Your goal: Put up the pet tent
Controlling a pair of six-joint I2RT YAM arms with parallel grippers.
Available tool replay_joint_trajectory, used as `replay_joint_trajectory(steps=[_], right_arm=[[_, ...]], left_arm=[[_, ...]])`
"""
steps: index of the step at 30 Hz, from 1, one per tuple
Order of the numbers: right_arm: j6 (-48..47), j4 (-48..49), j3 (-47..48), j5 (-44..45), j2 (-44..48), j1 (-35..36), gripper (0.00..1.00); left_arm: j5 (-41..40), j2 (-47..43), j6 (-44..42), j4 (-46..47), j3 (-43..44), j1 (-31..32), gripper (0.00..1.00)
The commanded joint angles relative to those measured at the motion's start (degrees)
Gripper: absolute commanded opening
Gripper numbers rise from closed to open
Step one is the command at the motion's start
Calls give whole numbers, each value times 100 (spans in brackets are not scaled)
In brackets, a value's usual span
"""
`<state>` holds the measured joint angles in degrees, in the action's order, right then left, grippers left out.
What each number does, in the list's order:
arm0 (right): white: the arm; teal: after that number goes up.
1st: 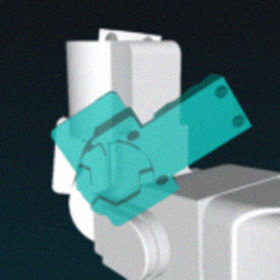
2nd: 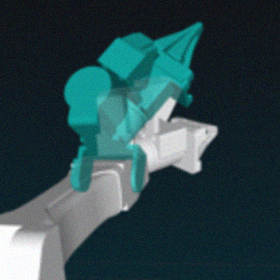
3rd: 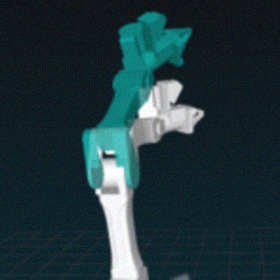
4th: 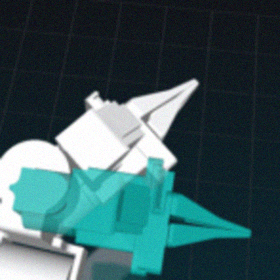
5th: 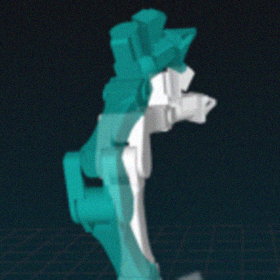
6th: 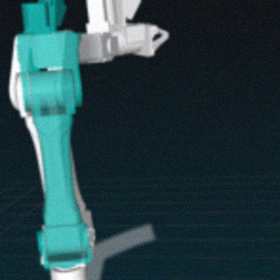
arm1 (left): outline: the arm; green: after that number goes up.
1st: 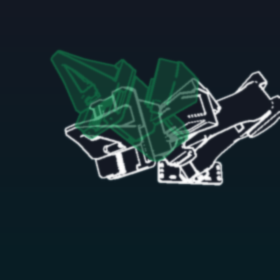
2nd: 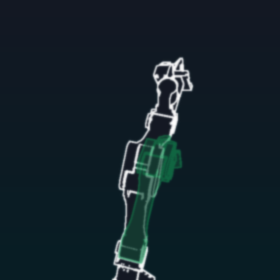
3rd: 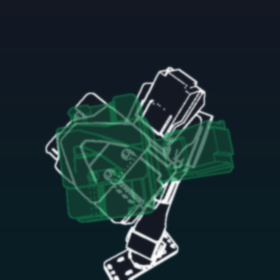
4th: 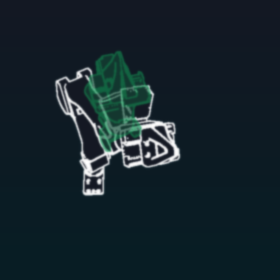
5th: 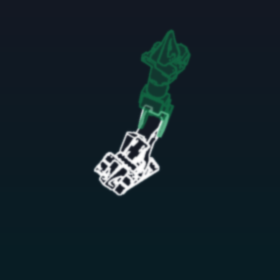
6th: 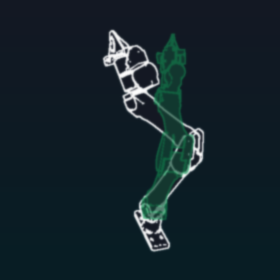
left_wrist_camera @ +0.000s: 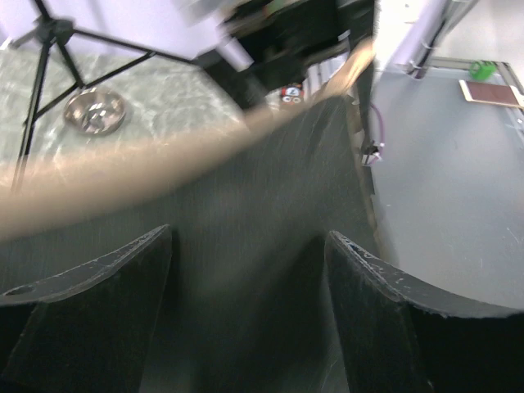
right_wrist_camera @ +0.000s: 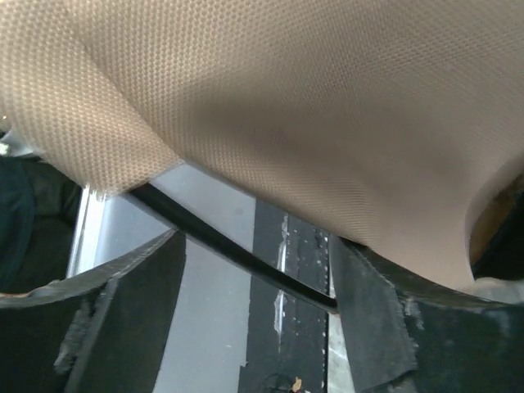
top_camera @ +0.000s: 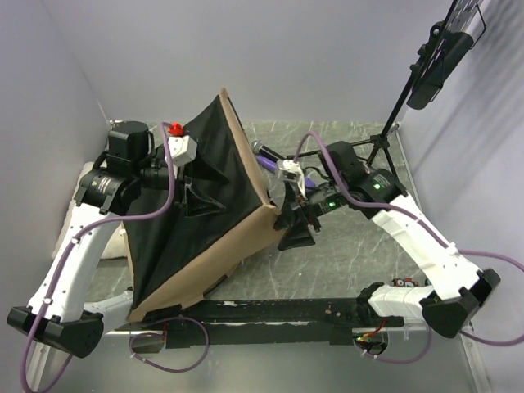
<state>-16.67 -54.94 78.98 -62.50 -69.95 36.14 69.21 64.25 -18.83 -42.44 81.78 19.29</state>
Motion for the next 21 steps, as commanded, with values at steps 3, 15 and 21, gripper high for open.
replay_joint_trajectory(steps=[3,15,21], right_arm=[[154,87,-181,352,552,-545,81],[2324,2433,-24,317,466,-898,0],[4309,4050,293,213,-70,-1364,0]], left_arm=[[67,-44,106,32,356,-548,84],[-400,-308,1446,1451,759,-1314,86],[-268,-175,-688,-456,1604,-1296,87]])
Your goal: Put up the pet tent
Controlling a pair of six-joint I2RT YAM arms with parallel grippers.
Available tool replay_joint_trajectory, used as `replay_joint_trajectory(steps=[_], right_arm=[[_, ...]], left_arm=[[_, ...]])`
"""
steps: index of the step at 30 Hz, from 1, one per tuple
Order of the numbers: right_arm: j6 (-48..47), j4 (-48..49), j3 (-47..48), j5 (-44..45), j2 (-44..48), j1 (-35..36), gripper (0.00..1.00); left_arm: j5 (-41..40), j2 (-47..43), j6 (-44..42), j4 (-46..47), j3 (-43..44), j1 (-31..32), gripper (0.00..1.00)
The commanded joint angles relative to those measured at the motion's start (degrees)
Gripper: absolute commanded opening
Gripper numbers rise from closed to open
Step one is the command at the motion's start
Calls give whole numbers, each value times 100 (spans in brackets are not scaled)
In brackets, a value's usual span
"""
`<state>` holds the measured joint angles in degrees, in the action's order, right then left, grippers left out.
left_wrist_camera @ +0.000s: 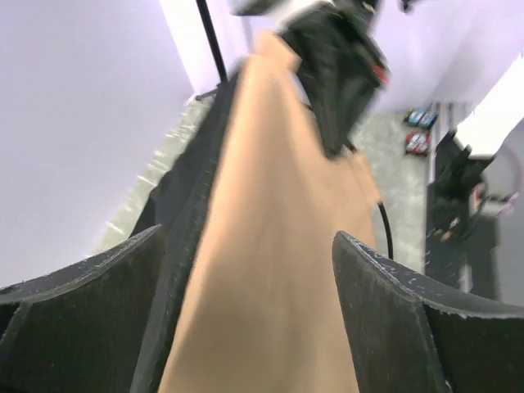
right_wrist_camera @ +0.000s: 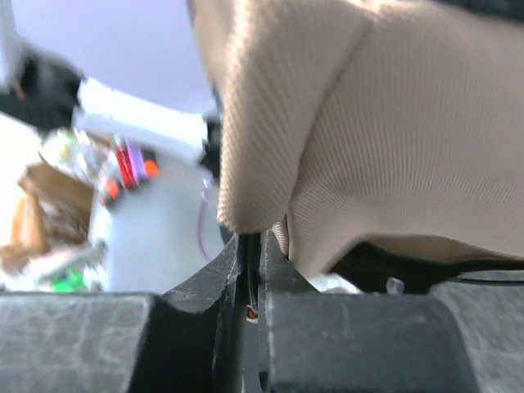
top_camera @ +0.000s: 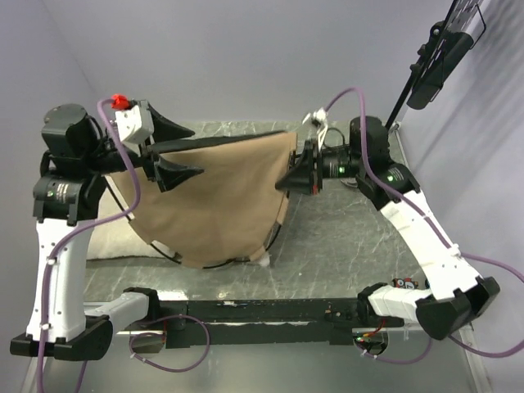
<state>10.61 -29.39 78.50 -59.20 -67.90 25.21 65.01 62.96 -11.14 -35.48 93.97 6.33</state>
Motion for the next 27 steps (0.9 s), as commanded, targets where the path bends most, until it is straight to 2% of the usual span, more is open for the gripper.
replay_joint_trajectory(steps=[1,4,7,10,13,17,21,25,27], right_arm=[[1811,1689,420,-127,-390,-332,0],[2707,2522,535,-162,-680,-490,0],[3375,2912,788,-302,-1031,-570,0],[3518,3132,1027,-312,-1243,-579,0],[3483,3036,1115,-338,-1331,-570,0],[3483,2965,1097,-355,-1401,-588,0],[3518,2965,1106,-320,-1428,-596,0],[3465,2789,1080,-311,-1472,-605,0],[3404,2737,1089,-294,-1489,-605,0]], left_arm=[[178,-160,-1679,-1188,298,0,88],[274,-695,-2276,-1082,-516,26,89],[-83,-1170,-4161,-2134,-1414,236,87],[-988,-1303,-6711,-3681,-2022,579,81],[-1586,-1339,-7935,-4281,-2173,677,77],[-2631,-1514,-8613,-4327,-2497,992,73],[-3643,-1935,-9432,-4309,-3234,1169,71],[-3821,-2261,-9793,-4309,-3509,1169,74],[-3567,-2314,-9585,-4134,-3483,1169,77]])
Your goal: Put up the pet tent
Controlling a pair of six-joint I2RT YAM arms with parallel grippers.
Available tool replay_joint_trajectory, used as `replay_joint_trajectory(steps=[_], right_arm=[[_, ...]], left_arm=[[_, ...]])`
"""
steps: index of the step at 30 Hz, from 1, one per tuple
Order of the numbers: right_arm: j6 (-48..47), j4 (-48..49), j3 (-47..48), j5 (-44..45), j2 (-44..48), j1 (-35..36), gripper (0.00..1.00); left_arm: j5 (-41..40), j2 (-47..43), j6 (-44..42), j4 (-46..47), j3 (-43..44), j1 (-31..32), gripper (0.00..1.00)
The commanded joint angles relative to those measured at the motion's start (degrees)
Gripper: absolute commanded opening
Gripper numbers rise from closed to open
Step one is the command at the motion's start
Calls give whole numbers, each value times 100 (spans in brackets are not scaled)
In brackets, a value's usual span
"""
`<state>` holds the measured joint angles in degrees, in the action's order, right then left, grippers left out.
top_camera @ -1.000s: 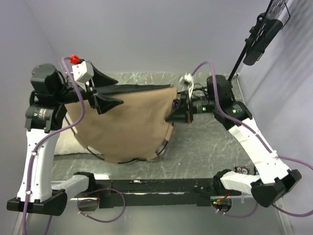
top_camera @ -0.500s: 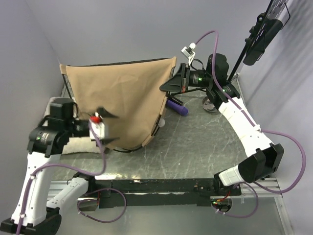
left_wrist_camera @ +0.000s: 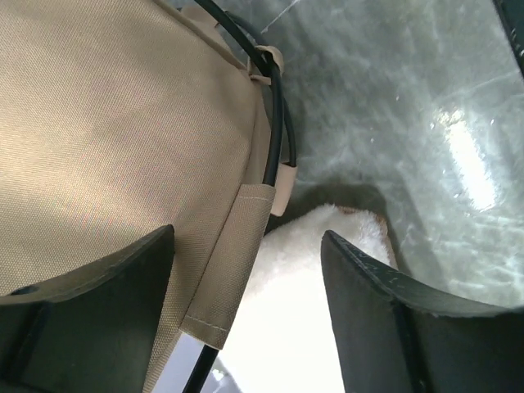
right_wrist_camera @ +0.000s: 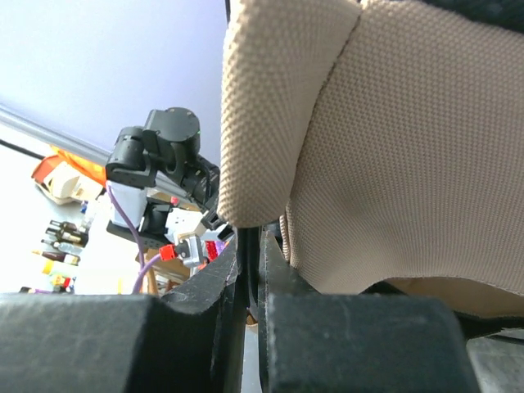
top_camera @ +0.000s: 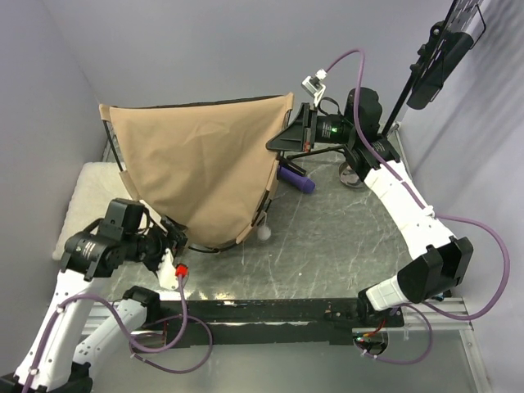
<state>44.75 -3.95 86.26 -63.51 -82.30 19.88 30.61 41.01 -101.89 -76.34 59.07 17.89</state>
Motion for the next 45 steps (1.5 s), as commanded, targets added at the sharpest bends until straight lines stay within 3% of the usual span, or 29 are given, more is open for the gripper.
replay_joint_trajectory(steps=[1,5,8,11,15,17,19,22,25,29,33,38,41,45], right_arm=[[-10,192,295,145,-58,-72,0],[130,245,251,102,-84,-72,0],[130,227,172,58,-67,-81,0],[130,201,85,-4,-49,-81,0],[-194,-184,58,-214,-66,-89,0],[-414,-396,-91,-267,-14,-107,17],[-773,-702,-232,-233,65,-142,47],[-2193,-1755,-215,-119,249,-256,69],[-3671,-2977,-170,49,635,-519,79],[-4921,-3665,-653,417,1522,-932,93],[-6116,-4430,-961,585,2164,-1012,99],[-7573,-3745,-621,1083,2676,-444,100],[-9523,-3728,-277,2024,2596,462,100],[-12580,-3421,-696,2658,2666,1254,100]], left_arm=[[5,-103,-316,39,52,13,78],[-238,-233,-550,416,-376,13,75],[-687,-961,-789,1731,-1255,13,68],[-513,-1280,-754,2762,-1749,13,52],[-135,-1000,-18,3010,-1329,13,21],[-73,-885,370,3194,-1135,13,10],[-38,-823,782,3396,-986,13,3],[41,-648,881,3213,-731,13,1],[103,-490,863,2976,-529,13,1],[182,-244,863,2826,-248,13,1],[427,38,890,2738,52,13,1],[779,257,513,2431,298,13,1],[902,398,363,2203,517,13,1],[1078,600,205,1834,842,13,1]])
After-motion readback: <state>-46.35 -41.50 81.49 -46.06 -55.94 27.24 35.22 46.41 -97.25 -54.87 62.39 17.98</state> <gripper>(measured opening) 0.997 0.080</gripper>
